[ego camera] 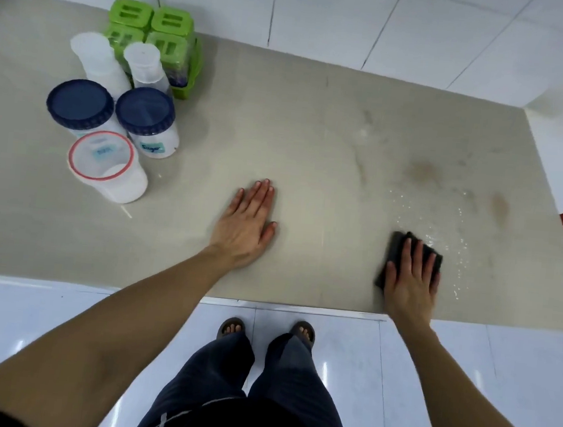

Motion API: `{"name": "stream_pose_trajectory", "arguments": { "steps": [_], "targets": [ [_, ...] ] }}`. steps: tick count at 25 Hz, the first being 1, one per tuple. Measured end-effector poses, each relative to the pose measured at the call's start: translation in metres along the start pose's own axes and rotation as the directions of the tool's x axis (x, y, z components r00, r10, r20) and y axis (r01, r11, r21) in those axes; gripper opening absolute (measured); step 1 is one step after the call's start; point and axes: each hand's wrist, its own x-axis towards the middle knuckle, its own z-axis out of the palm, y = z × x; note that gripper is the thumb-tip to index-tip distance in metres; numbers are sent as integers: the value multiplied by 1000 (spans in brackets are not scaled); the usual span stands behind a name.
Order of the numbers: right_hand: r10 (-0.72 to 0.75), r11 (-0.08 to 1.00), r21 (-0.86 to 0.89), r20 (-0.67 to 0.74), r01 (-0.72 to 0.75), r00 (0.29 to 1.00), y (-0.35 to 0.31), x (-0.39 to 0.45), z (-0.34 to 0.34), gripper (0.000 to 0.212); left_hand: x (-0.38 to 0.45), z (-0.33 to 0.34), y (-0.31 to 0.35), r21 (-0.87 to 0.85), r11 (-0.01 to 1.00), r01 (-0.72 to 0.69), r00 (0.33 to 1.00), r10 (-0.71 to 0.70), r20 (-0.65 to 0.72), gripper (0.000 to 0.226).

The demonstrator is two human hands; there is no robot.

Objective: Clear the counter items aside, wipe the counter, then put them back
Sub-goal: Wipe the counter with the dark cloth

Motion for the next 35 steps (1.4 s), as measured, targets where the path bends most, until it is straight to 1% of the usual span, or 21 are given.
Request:
{"name": "stream_pose_trajectory", "arguments": {
  "steps": [2,3,4,6,8,10,12,13,15,17,19,22,23,25,26,28,29,31,32,33,35],
  "targets": [
    [95,994,56,11,-95,995,-15,33,-3,61,4,6,11,38,999,14,1000,-14,-1,72],
    [104,992,66,13,-105,994,-33,45,-2,62,4,8,12,56,998,22,1000,-21,-6,71],
    [71,995,69,19,-73,997,-54,53,-1,63,4,10,12,65,998,25,1000,-25,-10,71],
    [-87,995,57,29,85,996,-100,48,7,64,3,10,12,82,996,23,1000,-22,-14,70],
    [-293,956,30,23,292,956,-131,18,16,64,3,10,12,97,995,27,1000,-26,-5,70],
    [-453,892,30,42,452,891,-123,-15,19,62,4,9,13,112,993,31,999,-32,10,70],
    [-533,846,12,43,533,845,-79,-24,18,61,3,7,13,112,993,28,999,-29,15,70],
    [-531,847,-6,37,531,847,-52,-18,14,61,4,6,13,104,994,24,1000,-26,15,70],
    [-476,878,-51,13,476,879,-4,13,5,61,16,1,10,88,996,32,999,-33,7,72],
    [-368,927,-59,37,370,929,27,56,-5,62,39,-5,8,80,994,71,997,-70,-9,74],
    [-248,968,-42,33,249,968,35,104,-13,62,67,-9,7,69,990,126,992,-125,-24,73],
    [-153,988,-6,27,153,988,-5,164,-18,63,87,-3,8,79,979,185,983,-183,-32,70],
    [-168,986,-3,26,168,985,-30,176,-18,64,86,-1,9,93,978,187,982,-183,-46,70],
    [-279,960,3,36,279,960,-89,182,-13,64,84,2,9,105,977,184,982,-178,-64,72],
    [-364,931,2,43,364,930,-118,174,-9,65,85,2,8,104,977,186,981,-179,-71,73],
    [-542,840,7,68,542,838,-156,139,-1,64,86,1,7,109,975,194,979,-187,-76,73],
    [-614,788,6,85,616,785,-158,120,2,63,86,1,7,112,974,196,979,-188,-74,73],
    [-710,699,12,122,715,693,-129,99,2,62,85,0,8,117,974,196,980,-189,-69,72],
    [-724,684,6,129,730,677,-104,100,-1,62,85,0,9,115,974,195,980,-188,-69,72],
    [-717,691,-8,120,723,686,-78,108,-3,62,85,0,9,114,974,195,980,-188,-69,72],
    [-638,763,-56,92,644,764,-32,138,-13,61,84,-1,11,111,974,199,979,-193,-67,72]
  ]
}}
